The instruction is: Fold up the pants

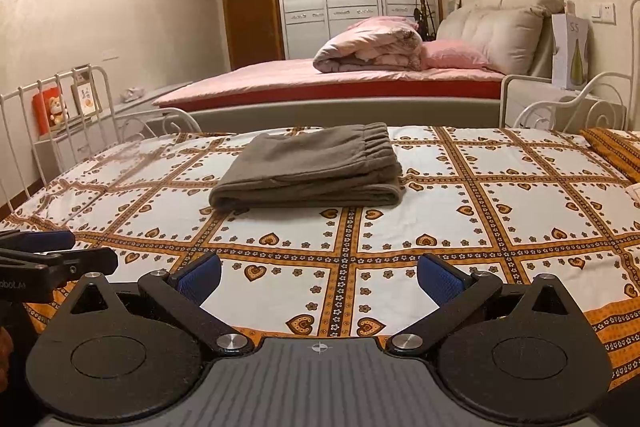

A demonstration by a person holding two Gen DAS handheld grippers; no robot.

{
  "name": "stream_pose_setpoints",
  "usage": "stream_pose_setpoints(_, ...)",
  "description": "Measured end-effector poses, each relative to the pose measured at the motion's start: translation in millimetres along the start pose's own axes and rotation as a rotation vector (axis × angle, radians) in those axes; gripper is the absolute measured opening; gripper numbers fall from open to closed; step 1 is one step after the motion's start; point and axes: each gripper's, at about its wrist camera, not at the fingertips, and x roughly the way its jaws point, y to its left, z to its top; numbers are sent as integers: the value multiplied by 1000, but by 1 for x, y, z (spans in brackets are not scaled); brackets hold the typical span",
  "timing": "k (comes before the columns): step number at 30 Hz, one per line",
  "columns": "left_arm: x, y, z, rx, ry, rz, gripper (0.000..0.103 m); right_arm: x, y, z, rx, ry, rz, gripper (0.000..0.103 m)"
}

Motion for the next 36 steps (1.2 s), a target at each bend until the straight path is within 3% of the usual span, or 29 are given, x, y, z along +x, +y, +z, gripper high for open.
stream_pose_setpoints(36,4,-3,-1,21,13,-8,97,5,1,-1,-2,23,-1,103)
